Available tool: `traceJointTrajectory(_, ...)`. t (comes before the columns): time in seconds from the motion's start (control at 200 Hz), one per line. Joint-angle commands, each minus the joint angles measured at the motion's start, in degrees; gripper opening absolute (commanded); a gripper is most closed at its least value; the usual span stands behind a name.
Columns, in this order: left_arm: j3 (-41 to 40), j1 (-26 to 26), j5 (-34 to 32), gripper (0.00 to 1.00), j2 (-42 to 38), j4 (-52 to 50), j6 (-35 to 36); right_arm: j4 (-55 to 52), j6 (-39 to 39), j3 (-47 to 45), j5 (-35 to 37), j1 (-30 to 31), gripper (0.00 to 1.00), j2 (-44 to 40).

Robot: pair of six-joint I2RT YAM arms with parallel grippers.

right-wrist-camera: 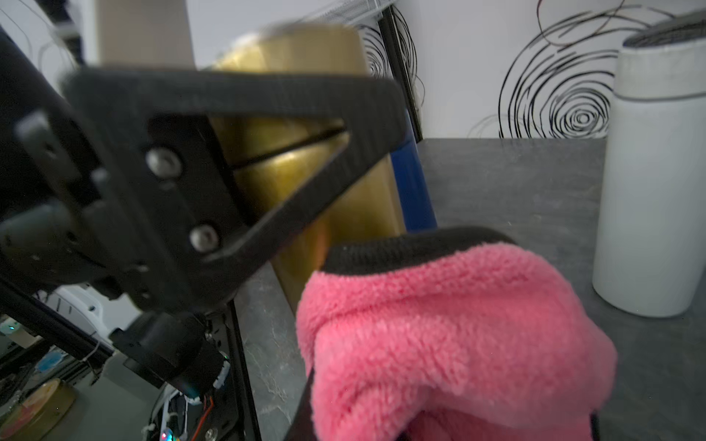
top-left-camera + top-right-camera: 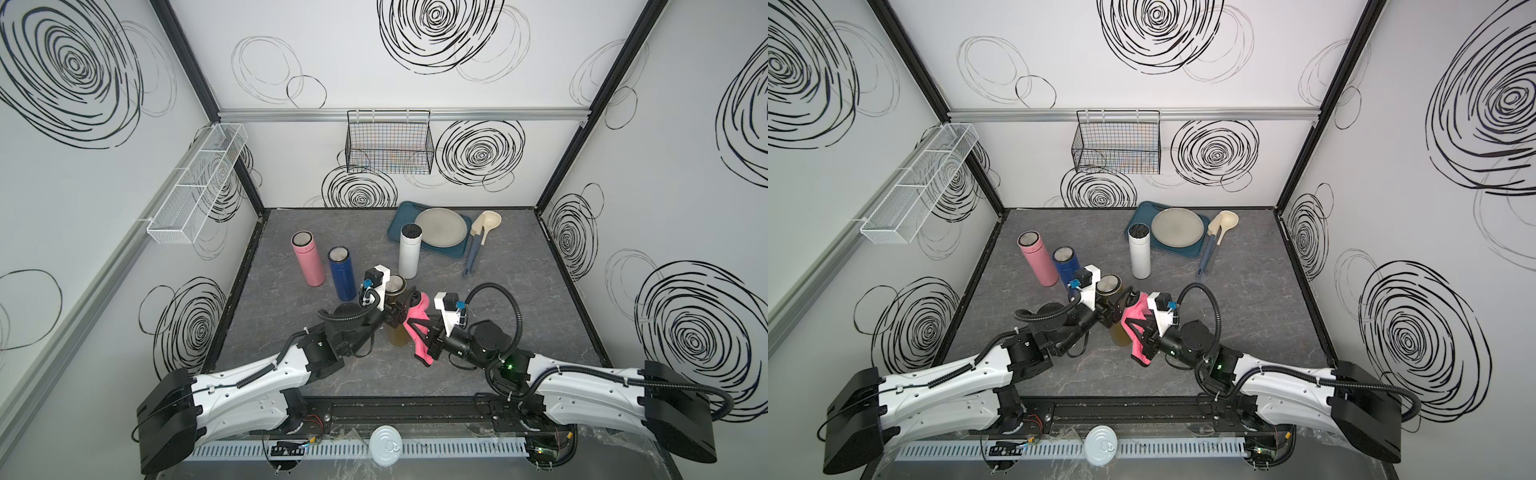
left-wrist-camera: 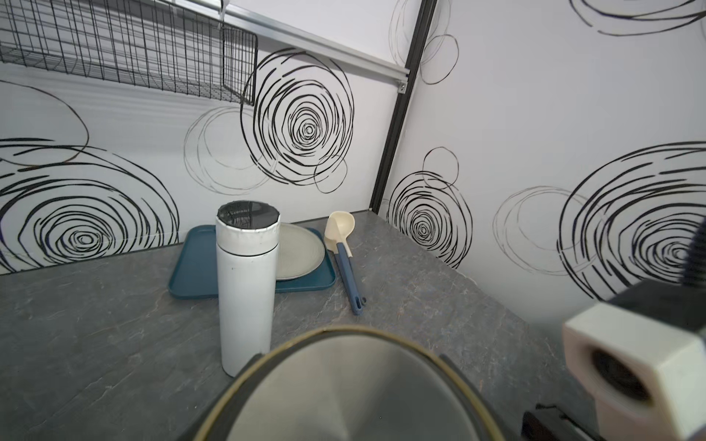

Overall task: Wipe the surface of the thermos
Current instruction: Wipe the dirt from the surface of the thermos.

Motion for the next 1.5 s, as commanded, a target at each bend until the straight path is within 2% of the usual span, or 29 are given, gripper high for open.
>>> traceJointTrajectory(0.0,4.5,-1.0,-0.7,0.0,-0.5,6.2,-6.6,1.6,-1.7,-0.4,4.5,2.7,0.0,0.6)
traceJointTrajectory(0.06,7.2,-1.0,-3.5,0.0,0.5,1.5,-8.4,1.3,-3.9,1.0,7.8,5.2,0.0,-0.7)
traceJointTrajectory(0.12,9.2,-1.0,-4.1,0.0,1.8,-2.2,-9.1,2.0,-5.5,2.4,8.2,6.3,0.0,-1.8)
traceJointTrajectory(0.245,9.0,-2.4,-3.0,0.0,2.7,1.7,-8.9,1.0,-6.8,7.0,7.8,6.2,0.0,-1.6)
traceJointTrajectory(0.365,10.2,-5.1,-10.0,0.0,3.6,0.3,-8.9,2.4,-7.6,7.3,7.0,6.2,0.0,-0.3)
traceJointTrajectory(0.485,13.5,-7.0,-17.0,0.0,4.8,-6.0,-10.0,4.5,-6.0,3.4,9.8,6.2,0.0,2.1)
traceJointTrajectory(0.52,14.1,-7.3,-18.1,0.0,4.9,-6.9,-12.2,5.6,-5.8,1.7,9.8,6.3,0.0,3.0)
traceJointTrajectory(0.65,14.0,-7.7,-18.7,0.0,4.5,-6.4,-14.1,6.9,-3.9,-2.2,12.5,7.2,0.0,5.3)
traceJointTrajectory(0.746,14.7,-8.3,-21.2,0.0,4.6,-7.6,-15.8,6.6,-4.5,-2.6,12.6,7.7,0.0,2.8)
traceJointTrajectory(0.891,17.2,-9.5,-25.7,0.0,5.5,-11.4,-19.5,4.6,-9.1,2.6,11.0,8.1,0.0,-1.0)
traceJointTrajectory(0.991,18.2,-10.4,-27.6,0.0,6.1,-12.3,-20.9,2.7,-12.2,7.7,9.8,8.2,0.0,-0.5)
traceJointTrajectory(1.081,19.2,-11.0,-29.4,0.0,6.5,-13.5,-22.1,3.7,-13.5,8.7,9.4,8.1,0.0,1.1)
traceJointTrajectory(1.301,20.8,-11.9,-34.0,0.0,6.3,-17.3,-25.2,7.7,-10.3,1.9,11.7,8.2,0.0,5.8)
traceJointTrajectory(1.431,21.0,-12.2,-35.3,0.0,5.8,-19.3,-27.5,5.6,-10.8,0.6,13.2,9.4,0.0,2.7)
traceJointTrajectory(1.496,20.8,-12.2,-33.9,0.0,5.4,-18.8,-26.7,5.5,-12.7,1.0,12.5,9.6,0.0,0.2)
